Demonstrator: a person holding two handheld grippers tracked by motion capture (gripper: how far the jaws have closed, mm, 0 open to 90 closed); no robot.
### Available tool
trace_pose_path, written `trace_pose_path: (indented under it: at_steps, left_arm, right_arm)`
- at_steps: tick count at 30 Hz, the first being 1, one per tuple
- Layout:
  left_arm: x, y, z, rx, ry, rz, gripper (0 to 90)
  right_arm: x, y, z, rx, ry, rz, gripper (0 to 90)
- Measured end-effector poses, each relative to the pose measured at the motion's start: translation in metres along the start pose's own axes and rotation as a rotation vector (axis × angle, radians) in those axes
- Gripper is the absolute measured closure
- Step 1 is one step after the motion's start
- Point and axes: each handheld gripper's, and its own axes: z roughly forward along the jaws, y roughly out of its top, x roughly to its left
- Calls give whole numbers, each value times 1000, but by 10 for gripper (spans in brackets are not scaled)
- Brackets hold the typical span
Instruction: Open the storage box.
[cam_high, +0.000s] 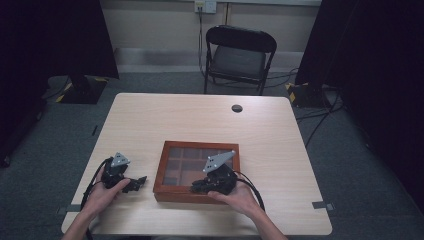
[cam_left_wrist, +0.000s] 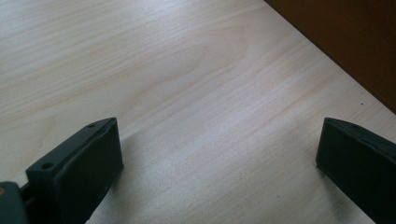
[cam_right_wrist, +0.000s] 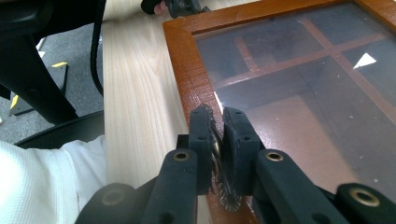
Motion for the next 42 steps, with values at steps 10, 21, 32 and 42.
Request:
trace_pose_path:
  at_steps: [10, 21, 32, 42]
  left_arm:
    - [0, 0, 0, 0, 0, -1, 0]
    - [0, 0, 0, 0, 0, -1, 0]
    - [0, 0, 0, 0, 0, 0, 0]
    - [0, 0, 0, 0, 0, 0, 0]
  right_arm:
    - [-1, 5, -6, -11, -1, -14, 827]
    - [-1, 12, -12, -16, -5, -21, 827]
    - [-2, 19, -17, -18, -4, -29, 828]
    - [-3, 24, -21, -24, -6, -30, 828]
